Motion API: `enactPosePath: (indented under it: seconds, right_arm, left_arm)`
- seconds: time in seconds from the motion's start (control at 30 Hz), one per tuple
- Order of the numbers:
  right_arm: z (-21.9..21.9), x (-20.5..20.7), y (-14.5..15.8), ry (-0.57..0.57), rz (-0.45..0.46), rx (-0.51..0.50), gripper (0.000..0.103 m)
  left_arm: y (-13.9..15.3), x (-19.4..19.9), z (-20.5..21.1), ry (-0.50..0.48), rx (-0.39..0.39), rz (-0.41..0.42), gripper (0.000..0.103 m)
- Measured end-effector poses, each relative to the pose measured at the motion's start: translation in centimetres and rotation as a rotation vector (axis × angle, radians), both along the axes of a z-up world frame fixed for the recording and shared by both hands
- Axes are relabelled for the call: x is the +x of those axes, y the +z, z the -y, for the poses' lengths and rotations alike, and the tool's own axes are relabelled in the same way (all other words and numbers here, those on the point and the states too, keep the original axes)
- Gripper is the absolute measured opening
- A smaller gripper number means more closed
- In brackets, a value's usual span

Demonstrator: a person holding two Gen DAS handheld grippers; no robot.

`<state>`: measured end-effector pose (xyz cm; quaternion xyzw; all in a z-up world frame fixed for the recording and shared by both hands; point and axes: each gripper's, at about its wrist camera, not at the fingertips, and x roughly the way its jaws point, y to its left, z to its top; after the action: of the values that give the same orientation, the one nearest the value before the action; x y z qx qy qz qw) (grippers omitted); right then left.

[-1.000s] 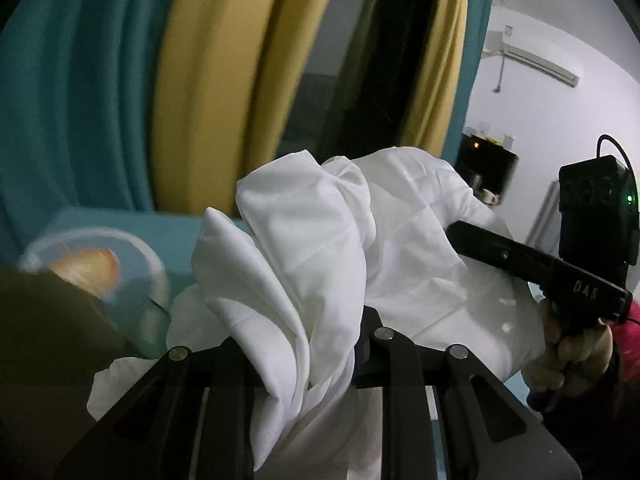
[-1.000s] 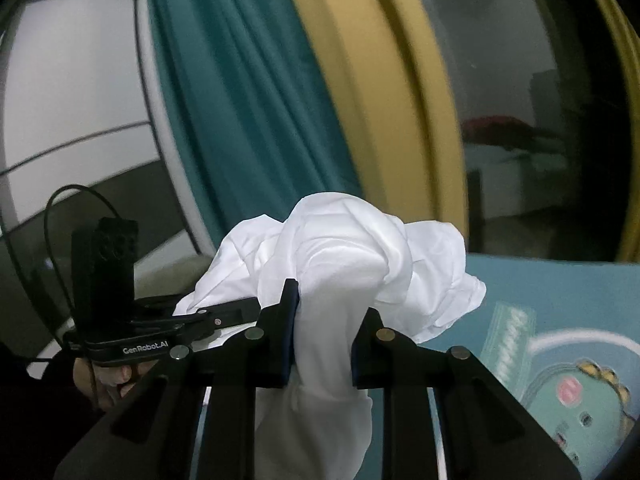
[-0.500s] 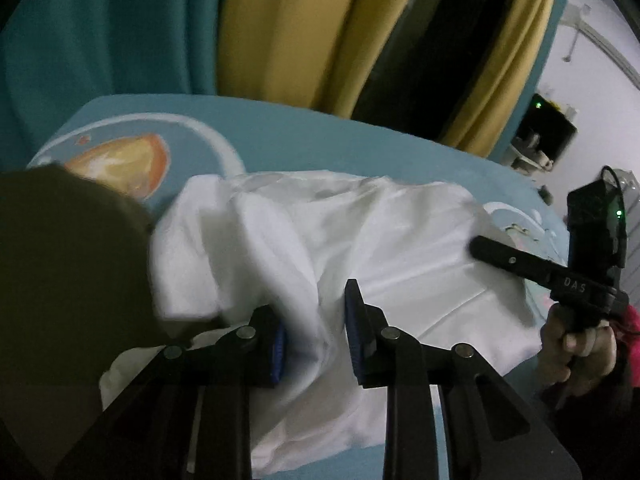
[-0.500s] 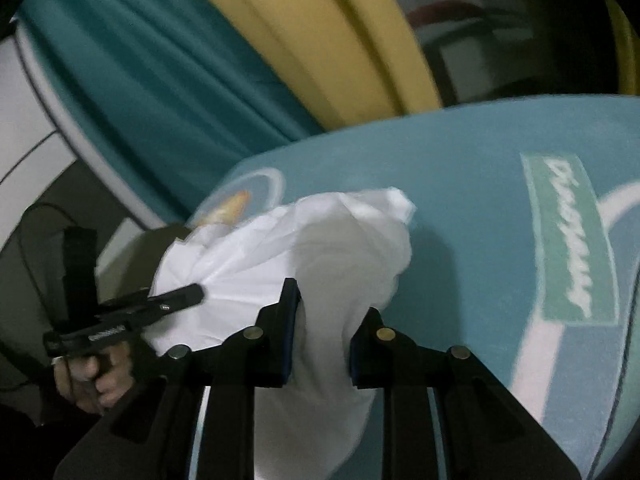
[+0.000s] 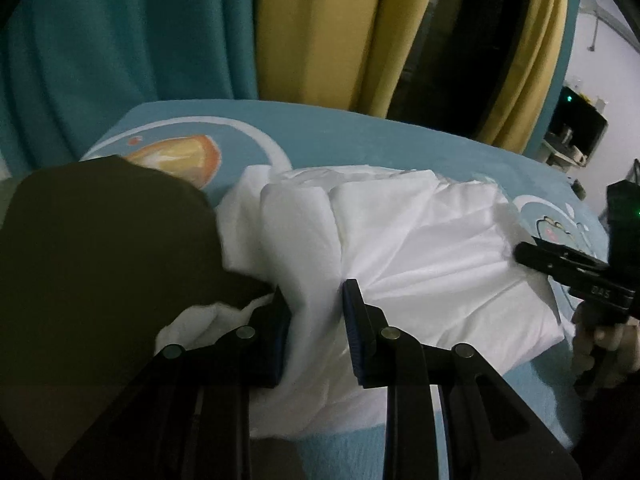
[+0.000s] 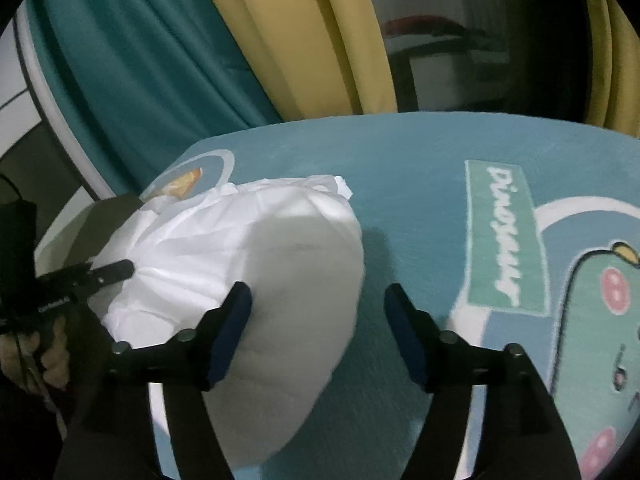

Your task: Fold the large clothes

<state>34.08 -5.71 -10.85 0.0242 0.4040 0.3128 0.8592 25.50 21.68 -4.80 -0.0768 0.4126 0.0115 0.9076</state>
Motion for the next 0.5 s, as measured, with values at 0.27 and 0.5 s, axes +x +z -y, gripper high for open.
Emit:
enactPosePath:
  seconds: [0.27, 0.5]
  right_arm:
    - [1.5, -1.5, -0.1, 0.006, -0.017, -0.008, 0.08]
    - [3.5, -3.5, 0.2, 0.0, -0.008, -0.013, 0.082]
  left_arm:
    - [-0.2, -2.8, 0.7, 0.067, 0.055, -0.028, 0.027]
    - [1.0, -5.3, 2.4, 0.089, 0.07, 0.015, 0.036]
